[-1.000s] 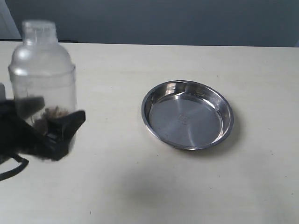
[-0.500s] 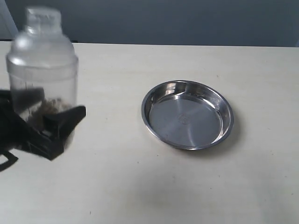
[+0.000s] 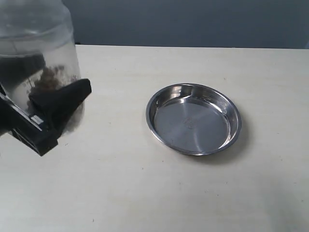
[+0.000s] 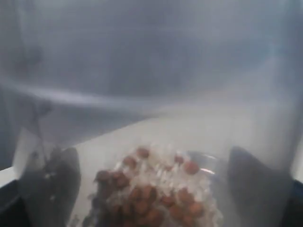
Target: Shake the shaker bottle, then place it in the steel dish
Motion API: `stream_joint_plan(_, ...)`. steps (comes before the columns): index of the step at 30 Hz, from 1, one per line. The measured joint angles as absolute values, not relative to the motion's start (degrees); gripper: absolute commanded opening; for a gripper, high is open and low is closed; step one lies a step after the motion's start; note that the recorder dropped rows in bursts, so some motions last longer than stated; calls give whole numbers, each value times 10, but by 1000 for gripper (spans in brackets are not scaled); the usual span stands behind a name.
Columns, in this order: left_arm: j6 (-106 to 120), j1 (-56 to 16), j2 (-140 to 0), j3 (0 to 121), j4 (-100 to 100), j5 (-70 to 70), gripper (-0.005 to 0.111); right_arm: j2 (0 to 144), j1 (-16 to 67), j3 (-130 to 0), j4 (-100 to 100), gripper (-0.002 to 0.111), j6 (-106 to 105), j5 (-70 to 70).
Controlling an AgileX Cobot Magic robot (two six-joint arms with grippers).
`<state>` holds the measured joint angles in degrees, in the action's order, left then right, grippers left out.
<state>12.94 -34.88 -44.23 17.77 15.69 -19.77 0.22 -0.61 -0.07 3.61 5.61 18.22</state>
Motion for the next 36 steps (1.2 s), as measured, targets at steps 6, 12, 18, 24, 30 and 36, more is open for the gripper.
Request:
stream_joint_plan(6, 225, -324, -502, 78, 353, -132, 0, 2, -6, -1, 36, -1, 56, 182)
stream_joint_plan(12, 263, -331, -441, 160, 331, -190, 0, 2, -6, -1, 36, -1, 56, 182)
stream_joint_plan(18, 286, -335, -442, 180, 349, -150, 0, 2, -6, -1, 36, -1, 56, 182)
stream_joint_plan(24, 305, -318, -499, 129, 426, -135, 0, 2, -6, -1, 36, -1, 56, 182)
stream_joint_plan(30, 299, -319, -500, 147, 420, -192, 0, 2, -6, -1, 36, -1, 56, 182)
stream_joint_plan(36, 264, -328, -481, 198, 341, -122, 0, 2, -6, -1, 36, -1, 56, 182)
